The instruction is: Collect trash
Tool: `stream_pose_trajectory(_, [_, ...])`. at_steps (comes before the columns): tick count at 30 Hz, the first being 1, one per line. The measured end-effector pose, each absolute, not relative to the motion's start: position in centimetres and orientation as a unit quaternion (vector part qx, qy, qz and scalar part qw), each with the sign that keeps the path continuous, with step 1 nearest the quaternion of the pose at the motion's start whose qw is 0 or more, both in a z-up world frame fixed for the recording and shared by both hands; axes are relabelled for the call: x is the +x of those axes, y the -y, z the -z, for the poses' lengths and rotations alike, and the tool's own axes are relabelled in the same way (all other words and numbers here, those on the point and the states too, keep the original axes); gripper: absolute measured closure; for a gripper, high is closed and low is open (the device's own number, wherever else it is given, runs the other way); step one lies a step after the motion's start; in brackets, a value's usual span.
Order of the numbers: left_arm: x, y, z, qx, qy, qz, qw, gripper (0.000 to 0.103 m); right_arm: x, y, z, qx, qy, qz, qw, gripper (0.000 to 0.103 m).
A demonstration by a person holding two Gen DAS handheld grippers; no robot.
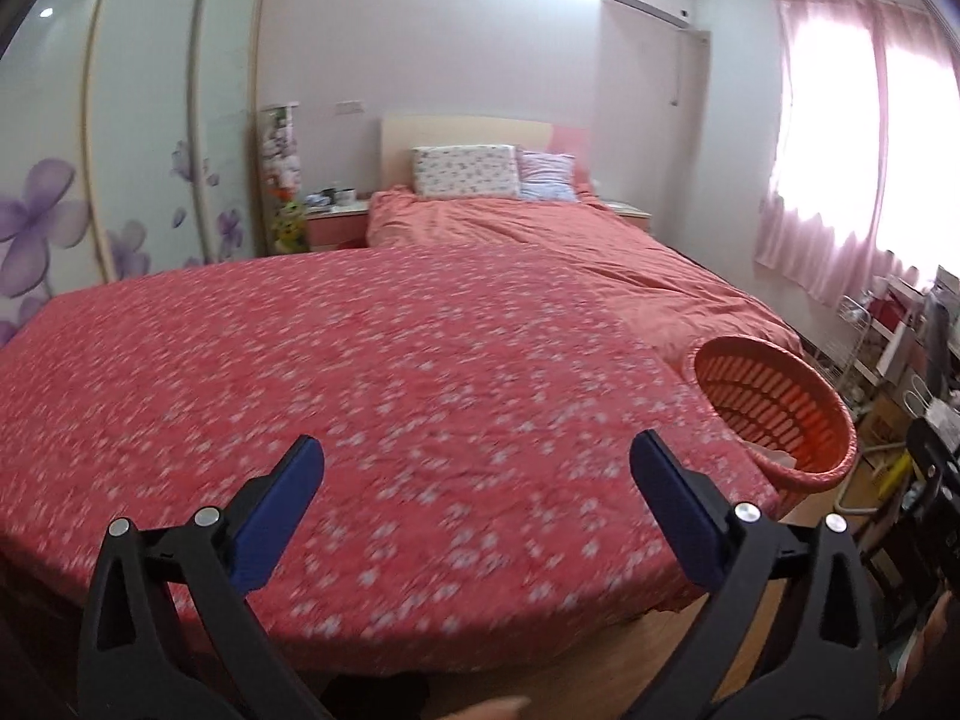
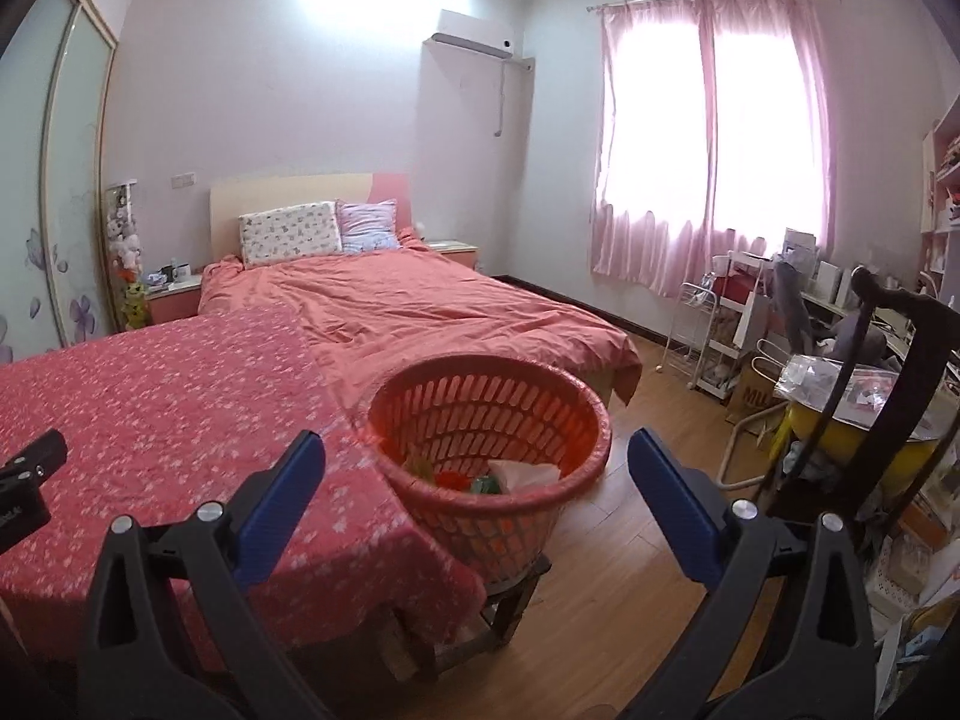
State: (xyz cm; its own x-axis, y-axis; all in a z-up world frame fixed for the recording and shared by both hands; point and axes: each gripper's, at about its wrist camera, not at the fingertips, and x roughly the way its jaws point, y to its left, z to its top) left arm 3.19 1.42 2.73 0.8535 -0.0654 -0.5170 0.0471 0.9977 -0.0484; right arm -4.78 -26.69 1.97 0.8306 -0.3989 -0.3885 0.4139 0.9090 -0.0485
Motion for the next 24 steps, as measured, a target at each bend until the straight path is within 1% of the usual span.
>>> stream_pose_trajectory(4, [1.7, -2.3, -2.2, -0.013, -0.264, 0.015, 0.964, 0.002, -5.7, 25.9, -1.7, 0.037, -0.217, 0.198, 0.955, 0.004])
stream_pose_trajectory(12, [0.2, -2.6, -1.0, -0.018, -0.272, 0.01, 0.962, 0.002, -6.1, 23.9, -0.6, 0.031, -0.238, 0.199, 0.95, 0.004])
stream_pose_trajectory(24, [-0.7, -2.3, -0.6, -0.024, -0.281, 0.009, 0.959, 0.002, -6.2, 24.5, -0.1, 0.039, -0.258, 0.206, 0.943, 0.004])
